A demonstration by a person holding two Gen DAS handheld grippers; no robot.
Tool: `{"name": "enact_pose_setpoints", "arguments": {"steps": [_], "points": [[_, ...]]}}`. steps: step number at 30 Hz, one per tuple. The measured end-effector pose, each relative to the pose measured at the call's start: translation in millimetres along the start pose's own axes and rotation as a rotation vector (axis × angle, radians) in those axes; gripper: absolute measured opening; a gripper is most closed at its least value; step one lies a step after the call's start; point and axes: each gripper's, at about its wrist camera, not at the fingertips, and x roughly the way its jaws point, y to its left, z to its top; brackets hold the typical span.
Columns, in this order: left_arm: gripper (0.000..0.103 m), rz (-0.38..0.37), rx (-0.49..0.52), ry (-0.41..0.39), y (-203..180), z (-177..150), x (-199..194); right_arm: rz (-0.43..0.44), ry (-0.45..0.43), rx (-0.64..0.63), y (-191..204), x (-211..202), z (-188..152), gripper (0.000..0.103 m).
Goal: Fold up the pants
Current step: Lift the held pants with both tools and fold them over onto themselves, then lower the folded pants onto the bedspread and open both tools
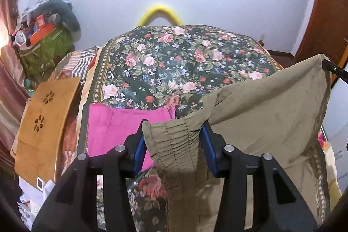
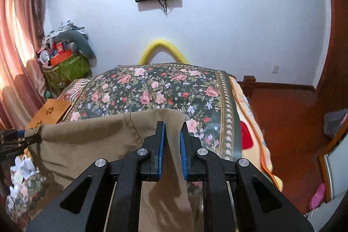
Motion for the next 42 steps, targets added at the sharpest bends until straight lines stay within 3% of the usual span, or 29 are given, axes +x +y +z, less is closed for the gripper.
{"name": "enact_pose_setpoints", "arguments": {"steps": [18, 25, 34, 42], "points": [[0.047, -0.021, 0.113, -0.005, -21.1, -112.3, -81.5, 0.034, 0.037, -0.017, 29.5, -102.9, -114.5, 0.011], [0.047, -0.045, 0.093, 0.05, -17.2, -151.8, -79.1, 0.054, 0.127, -0.012, 46.7, -111.7, -166.4, 0.011], [0.047, -0.011, 0.134, 0.084, -18.9, -194.5, -84.1, 0.025, 0.199, 0.025, 55.2, -115.5, -220.0, 0.011], [0.046, 0.02, 0.147, 0.128, -16.6, -221.6, -84.3, -0.005, 0.266, 0.054, 53.7, -115.4, -244.0, 0.012]]}}
